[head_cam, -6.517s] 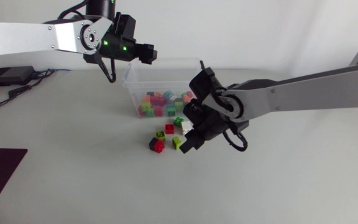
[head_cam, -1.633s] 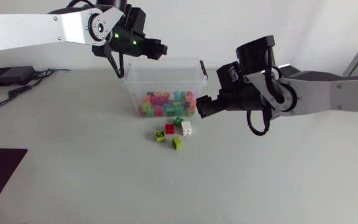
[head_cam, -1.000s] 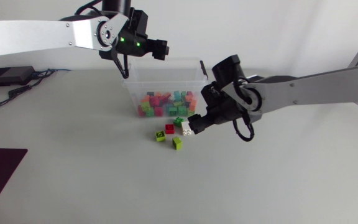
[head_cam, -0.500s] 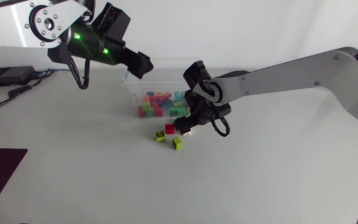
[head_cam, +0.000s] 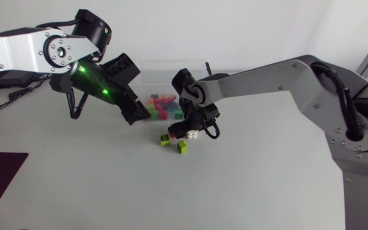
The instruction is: Place the duplo bricks in the container
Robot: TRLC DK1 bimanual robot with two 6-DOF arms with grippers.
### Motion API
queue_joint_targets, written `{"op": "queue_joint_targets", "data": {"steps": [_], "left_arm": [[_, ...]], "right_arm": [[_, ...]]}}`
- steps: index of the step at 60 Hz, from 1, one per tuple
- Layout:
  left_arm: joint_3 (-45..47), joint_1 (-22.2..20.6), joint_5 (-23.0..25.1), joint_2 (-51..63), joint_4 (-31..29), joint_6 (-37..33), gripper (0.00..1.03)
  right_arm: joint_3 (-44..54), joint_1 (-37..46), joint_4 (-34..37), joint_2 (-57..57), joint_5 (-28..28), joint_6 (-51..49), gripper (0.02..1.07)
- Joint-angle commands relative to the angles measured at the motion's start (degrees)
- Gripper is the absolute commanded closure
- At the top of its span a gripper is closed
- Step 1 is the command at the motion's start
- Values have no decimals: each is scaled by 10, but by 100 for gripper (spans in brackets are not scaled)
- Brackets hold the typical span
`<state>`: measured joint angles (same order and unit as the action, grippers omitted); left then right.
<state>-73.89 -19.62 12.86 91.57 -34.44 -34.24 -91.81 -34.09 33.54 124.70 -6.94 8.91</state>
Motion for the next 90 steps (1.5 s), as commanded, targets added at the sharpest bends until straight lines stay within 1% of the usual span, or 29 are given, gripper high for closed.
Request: {"op": "queue_joint_targets", "data": {"steps": [1,6,8,13,19,22,29,35,41,42,54,62,73,90], "left_arm": [[16,0,4,28,-12,-36,7],[18,-2,4,45,-14,-49,7],[18,-2,4,52,-14,-51,7],[17,-8,4,72,-14,-58,7],[15,-16,4,94,-15,-63,7],[13,-19,4,103,-14,-65,7],[1,-24,3,128,-14,-71,7],[-10,-28,4,150,-14,-72,7],[-23,-40,3,172,-14,-72,8],[-24,-42,3,174,-14,-72,8],[-59,-57,-2,215,-14,-72,10],[-86,-56,-4,239,-15,-74,10],[-116,-53,-6,267,-24,-87,10],[-127,-52,-16,295,-27,-98,10]], "right_arm": [[-31,-3,18,33,-9,26,25],[-50,-2,30,46,-16,33,26],[-58,-1,38,49,-17,37,30],[-73,1,45,57,-18,39,35],[-87,2,51,70,-18,45,45],[-93,2,55,76,-18,45,47],[-94,3,56,81,-19,48,57],[-93,7,58,83,-19,48,61],[-79,10,57,74,-19,47,76],[-75,9,57,72,-19,47,77],[-14,15,36,17,-18,33,77],[36,19,19,-30,-11,23,77],[112,22,-2,-107,16,12,77],[187,31,-16,-223,33,-1,77]]}}
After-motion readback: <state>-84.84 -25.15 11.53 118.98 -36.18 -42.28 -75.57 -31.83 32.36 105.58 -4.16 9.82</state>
